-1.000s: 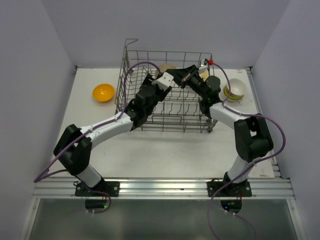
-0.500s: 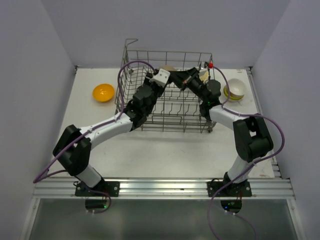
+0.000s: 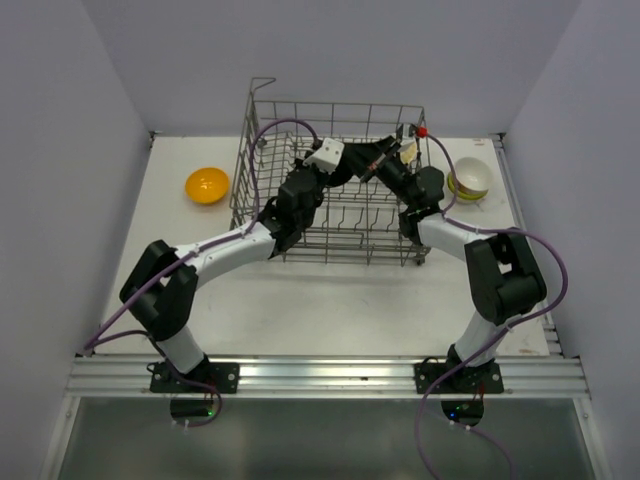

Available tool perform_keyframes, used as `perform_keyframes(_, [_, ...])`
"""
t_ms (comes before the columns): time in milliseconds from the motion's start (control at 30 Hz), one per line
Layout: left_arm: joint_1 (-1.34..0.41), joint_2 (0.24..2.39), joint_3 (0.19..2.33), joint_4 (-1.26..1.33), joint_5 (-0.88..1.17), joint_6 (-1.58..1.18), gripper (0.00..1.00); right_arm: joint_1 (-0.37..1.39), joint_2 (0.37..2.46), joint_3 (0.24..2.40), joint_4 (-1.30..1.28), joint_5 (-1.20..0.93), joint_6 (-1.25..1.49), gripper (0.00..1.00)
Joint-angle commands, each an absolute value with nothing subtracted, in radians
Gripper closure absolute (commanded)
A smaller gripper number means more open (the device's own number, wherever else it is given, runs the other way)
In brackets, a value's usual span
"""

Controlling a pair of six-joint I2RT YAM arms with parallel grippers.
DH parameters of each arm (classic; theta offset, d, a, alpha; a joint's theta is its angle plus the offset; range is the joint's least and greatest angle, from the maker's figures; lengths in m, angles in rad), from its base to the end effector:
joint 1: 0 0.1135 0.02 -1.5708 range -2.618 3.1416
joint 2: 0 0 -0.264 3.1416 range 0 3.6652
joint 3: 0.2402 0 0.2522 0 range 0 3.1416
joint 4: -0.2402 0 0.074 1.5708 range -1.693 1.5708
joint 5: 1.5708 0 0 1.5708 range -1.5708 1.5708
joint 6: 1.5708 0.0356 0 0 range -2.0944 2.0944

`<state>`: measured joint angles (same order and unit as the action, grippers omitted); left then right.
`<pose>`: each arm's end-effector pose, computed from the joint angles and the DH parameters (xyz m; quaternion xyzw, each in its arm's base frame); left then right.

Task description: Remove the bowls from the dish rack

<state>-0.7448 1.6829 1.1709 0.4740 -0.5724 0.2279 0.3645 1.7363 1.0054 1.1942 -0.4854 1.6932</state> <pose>0.3045 -0.2545 0.3042 0.1499 0.7025 0.0266 0.6952 0.3494 0.1511 0.3022 0.1538 0.5279 0.7725 0.3176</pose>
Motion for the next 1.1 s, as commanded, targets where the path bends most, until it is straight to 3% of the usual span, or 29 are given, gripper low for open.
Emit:
perform_keyframes(0, [-0.749, 1.663, 1.229, 0.583, -0.673, 0.221, 1.00, 0.367, 1.746, 1.008, 1.304, -0.463, 1.736, 0.99])
perform_keyframes(133, [-0.747, 1.684, 1.250, 0.569, -0.729, 0.250, 1.00, 0.364, 1.744, 0.985, 1.316, -0.457, 1.753, 0.80])
perform_keyframes(200, [-0.746, 1.698, 1.279, 0.537, -0.739, 0.253, 1.00, 0.356, 1.737, 0.959, 1.316, -0.451, 1.761, 0.61])
perform_keyframes(267, [-0.735, 1.707, 1.302, 0.474, -0.741, 0.246, 1.00, 0.334, 1.741, 0.942, 1.325, -0.453, 1.799, 0.52])
perform_keyframes(367, [-0.712, 1.697, 1.354, 0.373, -0.710, 0.201, 1.00, 0.299, 1.755, 0.920, 1.383, -0.446, 1.842, 0.21])
perform_keyframes(400, [-0.707, 1.687, 1.356, 0.367, -0.698, 0.193, 1.00, 0.290, 1.762, 0.916, 1.399, -0.446, 1.851, 0.02])
perform_keyframes(800, [-0.652, 1.623, 1.525, 0.141, -0.704, 0.131, 1.00, 0.218, 1.753, 0.878, 1.431, -0.506, 1.885, 0.01])
perform_keyframes(1067, [-0.358, 1.575, 1.884, -0.362, -0.316, -0.218, 1.00, 0.207, 1.772, 0.815, 1.463, -0.555, 1.861, 0.01])
